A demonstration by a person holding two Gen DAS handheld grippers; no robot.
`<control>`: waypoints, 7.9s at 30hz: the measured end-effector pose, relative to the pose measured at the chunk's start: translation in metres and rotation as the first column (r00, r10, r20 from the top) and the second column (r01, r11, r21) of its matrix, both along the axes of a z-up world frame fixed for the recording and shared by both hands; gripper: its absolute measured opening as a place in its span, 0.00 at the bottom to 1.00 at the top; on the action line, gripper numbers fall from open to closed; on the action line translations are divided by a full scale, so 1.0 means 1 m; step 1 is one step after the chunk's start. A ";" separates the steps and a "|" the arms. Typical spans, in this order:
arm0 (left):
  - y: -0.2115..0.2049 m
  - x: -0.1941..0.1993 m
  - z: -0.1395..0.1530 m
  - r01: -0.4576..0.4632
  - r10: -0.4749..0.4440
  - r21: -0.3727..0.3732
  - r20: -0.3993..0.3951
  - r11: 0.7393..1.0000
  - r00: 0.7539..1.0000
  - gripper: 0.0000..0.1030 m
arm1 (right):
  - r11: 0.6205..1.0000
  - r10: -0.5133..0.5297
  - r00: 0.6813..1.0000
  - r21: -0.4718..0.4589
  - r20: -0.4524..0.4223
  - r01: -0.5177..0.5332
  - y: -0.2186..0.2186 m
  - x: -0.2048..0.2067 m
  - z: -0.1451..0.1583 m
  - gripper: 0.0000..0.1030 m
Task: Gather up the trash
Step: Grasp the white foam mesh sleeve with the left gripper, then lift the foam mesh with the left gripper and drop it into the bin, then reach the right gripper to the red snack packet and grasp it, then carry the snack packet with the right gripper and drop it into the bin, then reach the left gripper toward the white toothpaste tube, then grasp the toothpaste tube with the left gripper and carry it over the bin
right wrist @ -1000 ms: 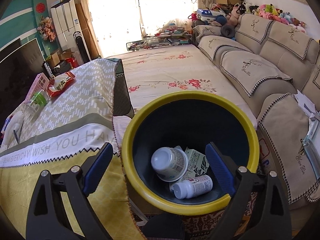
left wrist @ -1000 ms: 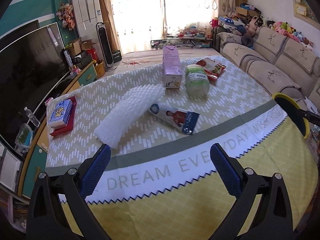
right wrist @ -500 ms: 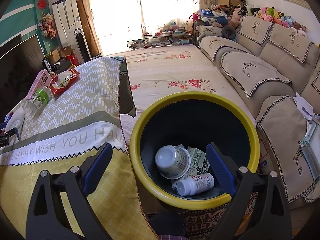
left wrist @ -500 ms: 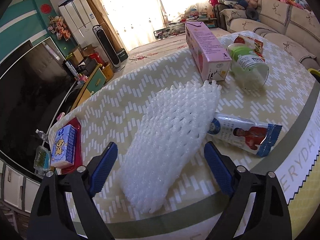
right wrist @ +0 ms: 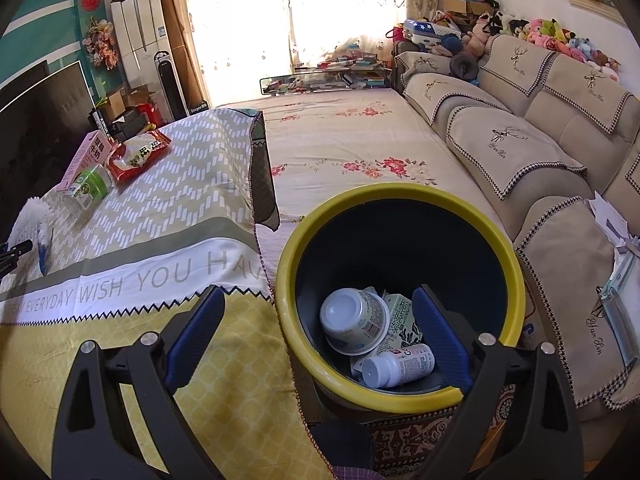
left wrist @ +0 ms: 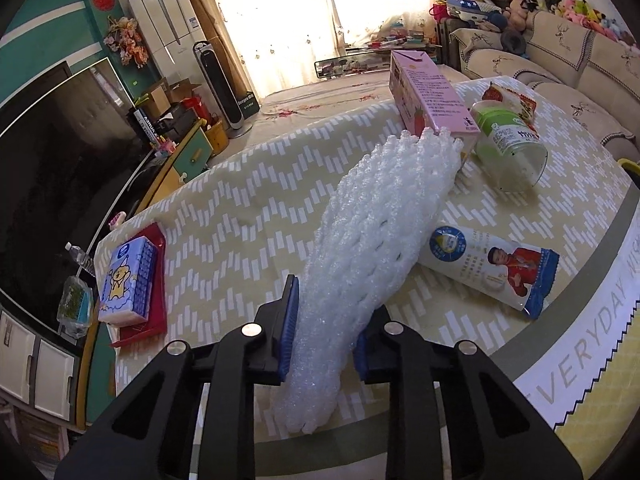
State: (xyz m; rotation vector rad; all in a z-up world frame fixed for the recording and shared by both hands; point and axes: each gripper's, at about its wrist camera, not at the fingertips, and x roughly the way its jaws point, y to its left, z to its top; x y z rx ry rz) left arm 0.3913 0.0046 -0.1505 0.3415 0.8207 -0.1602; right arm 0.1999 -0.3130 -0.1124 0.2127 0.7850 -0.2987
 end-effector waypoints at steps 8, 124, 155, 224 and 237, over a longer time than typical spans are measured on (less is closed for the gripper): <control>-0.003 -0.034 0.040 -0.021 0.022 -0.015 0.085 1.000 0.996 0.18 | 1.000 -0.015 0.999 0.004 0.035 0.015 -0.009 -0.018 0.011 0.87; 0.003 -0.069 0.027 -0.232 0.329 -0.411 0.182 0.882 0.927 0.85 | 0.967 0.209 0.977 0.155 -0.033 -0.201 0.139 0.286 0.006 0.06; -0.012 -0.074 0.030 -0.192 0.283 -0.366 0.212 0.910 0.935 0.85 | 0.975 -0.149 0.983 -0.147 0.108 0.164 -0.031 0.033 0.040 0.08; -0.124 -0.063 0.009 -0.177 0.163 -0.180 -0.091 0.968 0.982 0.30 | 0.998 0.066 0.876 -0.030 0.478 -0.059 0.060 0.038 0.082 0.80; -0.231 -0.080 0.034 0.121 -0.141 -0.228 -0.071 0.966 0.987 0.30 | 0.995 -0.095 0.855 0.011 0.510 0.104 -0.009 -0.023 0.098 0.83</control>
